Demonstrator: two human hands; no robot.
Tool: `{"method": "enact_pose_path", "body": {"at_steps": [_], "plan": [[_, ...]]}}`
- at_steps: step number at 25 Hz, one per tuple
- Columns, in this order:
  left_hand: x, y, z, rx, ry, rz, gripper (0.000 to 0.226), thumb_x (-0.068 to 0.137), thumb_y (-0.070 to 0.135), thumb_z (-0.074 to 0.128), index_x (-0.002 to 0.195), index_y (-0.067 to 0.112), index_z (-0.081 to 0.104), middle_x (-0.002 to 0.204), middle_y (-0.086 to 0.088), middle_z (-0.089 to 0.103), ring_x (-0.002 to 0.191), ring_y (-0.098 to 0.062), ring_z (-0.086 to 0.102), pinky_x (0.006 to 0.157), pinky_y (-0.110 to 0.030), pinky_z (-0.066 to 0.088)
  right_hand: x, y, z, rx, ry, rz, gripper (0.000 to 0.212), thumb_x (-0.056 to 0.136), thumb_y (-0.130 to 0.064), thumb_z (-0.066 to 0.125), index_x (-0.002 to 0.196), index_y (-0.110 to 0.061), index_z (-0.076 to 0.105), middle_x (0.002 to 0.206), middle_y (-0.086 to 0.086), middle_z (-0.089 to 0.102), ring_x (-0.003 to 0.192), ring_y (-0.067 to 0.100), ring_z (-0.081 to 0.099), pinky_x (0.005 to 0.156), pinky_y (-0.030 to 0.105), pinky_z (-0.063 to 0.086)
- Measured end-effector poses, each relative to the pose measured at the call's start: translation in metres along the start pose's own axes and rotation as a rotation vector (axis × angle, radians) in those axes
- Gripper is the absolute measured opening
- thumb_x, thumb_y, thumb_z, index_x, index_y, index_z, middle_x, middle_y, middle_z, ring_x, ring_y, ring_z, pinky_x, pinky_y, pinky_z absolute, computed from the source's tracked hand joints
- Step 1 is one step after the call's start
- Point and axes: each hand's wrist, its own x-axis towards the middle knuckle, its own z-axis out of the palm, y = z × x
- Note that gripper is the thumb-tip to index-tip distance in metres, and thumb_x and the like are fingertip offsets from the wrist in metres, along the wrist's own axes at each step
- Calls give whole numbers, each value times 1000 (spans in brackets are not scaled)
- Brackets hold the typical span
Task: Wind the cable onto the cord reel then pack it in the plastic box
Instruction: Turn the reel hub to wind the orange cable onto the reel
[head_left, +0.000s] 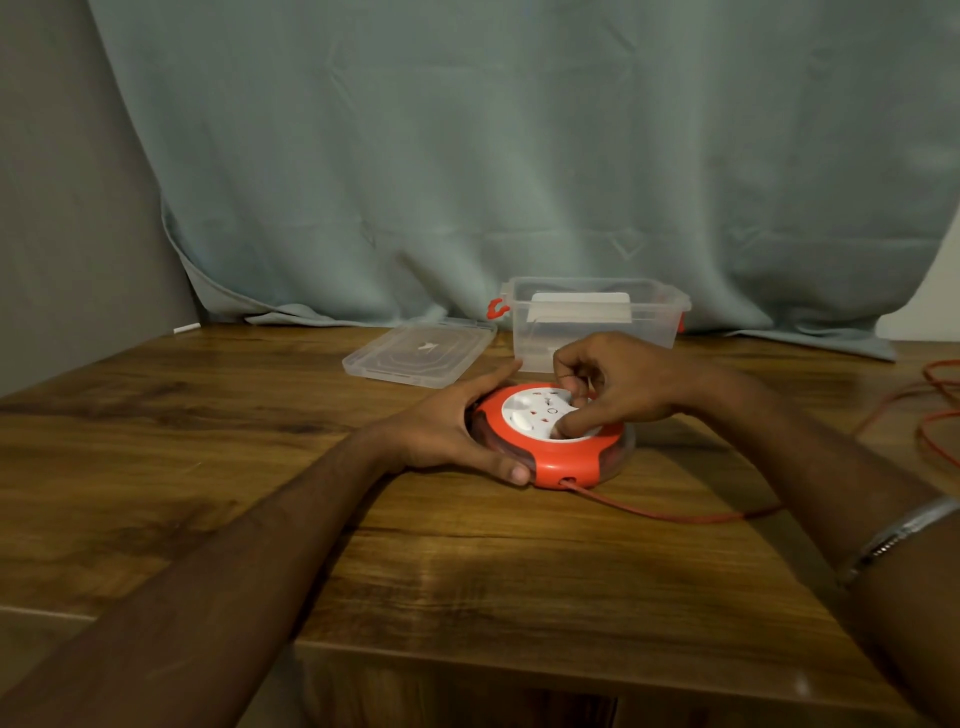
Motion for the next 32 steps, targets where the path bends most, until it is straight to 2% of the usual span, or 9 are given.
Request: {"method": "enact_pose_path", "body": {"at_steps": [3, 7, 13, 15, 18, 21, 24, 26, 32], "plan": [[0, 0, -1, 4, -3, -2, 134, 54, 56, 98, 162, 48, 18, 163, 19, 35, 144, -1, 39, 120, -28, 33, 1, -1, 2, 2, -10, 4, 37, 76, -35, 87, 64, -22, 54, 57, -14, 59, 64, -5, 61, 55, 27, 40], [0, 0, -1, 9, -7, -3, 135, 53, 59, 96, 162, 48, 18, 164, 19, 33, 144, -2, 38, 117, -25, 34, 1, -6, 6, -40, 29, 14, 46, 75, -39, 86, 57, -21, 48, 51, -8, 49, 51, 0, 52, 56, 35, 38], [-1, 1, 0, -7, -21, 1, 136, 53, 57, 97, 163, 47, 17, 162, 22, 35, 136, 8, 42, 107, -11, 38, 0, -14, 9, -25, 83, 10, 55, 79, -47, 83, 49, -18, 48, 41, -9, 47, 43, 7, 45, 55, 32, 40], [0, 1, 0, -12, -10, 11, 136, 54, 54, 97, 163, 47, 16, 162, 20, 37, 141, 2, 42, 117, -23, 37, -1, -14, 7, -34, 105, -8, 46, 81, -42, 83, 55, -18, 54, 47, -9, 53, 47, 6, 48, 56, 31, 42], [0, 2, 1, -4, 2, 13, 136, 54, 55, 98, 163, 47, 16, 163, 17, 37, 145, -4, 40, 122, -35, 35, -4, -12, -1, 33, 90, -49, 14, 78, -11, 79, 78, -19, 68, 70, -17, 67, 57, 0, 56, 57, 20, 43], [0, 1, 0, -5, -1, 5, 136, 53, 57, 98, 162, 50, 17, 164, 17, 35, 146, -7, 39, 123, -38, 35, -6, -7, -5, 91, -37, -27, 37, 74, 4, 76, 102, -20, 70, 85, -34, 68, 59, 0, 56, 55, 18, 45], [0, 1, 0, -10, -12, 6, 137, 52, 58, 98, 161, 51, 17, 164, 18, 34, 144, -4, 39, 121, -34, 36, -4, -1, -7, 136, -100, -13, 49, 76, 8, 75, 115, -21, 69, 113, -5, 74, 68, 17, 56, 63, 38, 47], [0, 1, 0, -12, -18, 8, 137, 51, 59, 98, 161, 51, 16, 165, 19, 33, 144, -3, 39, 121, -32, 35, -4, 2, -8, 163, -116, -13, 50, 77, 10, 74, 117, -20, 69, 114, 6, 73, 68, 21, 54, 65, 42, 45], [0, -1, -1, -29, -45, 0, 136, 52, 56, 98, 160, 55, 15, 163, 19, 34, 143, -2, 40, 116, -25, 37, -7, 2, -13, 168, -134, -1, 44, 76, 1, 83, 109, -20, 63, 117, -8, 75, 56, 6, 52, 58, 29, 46]]}}
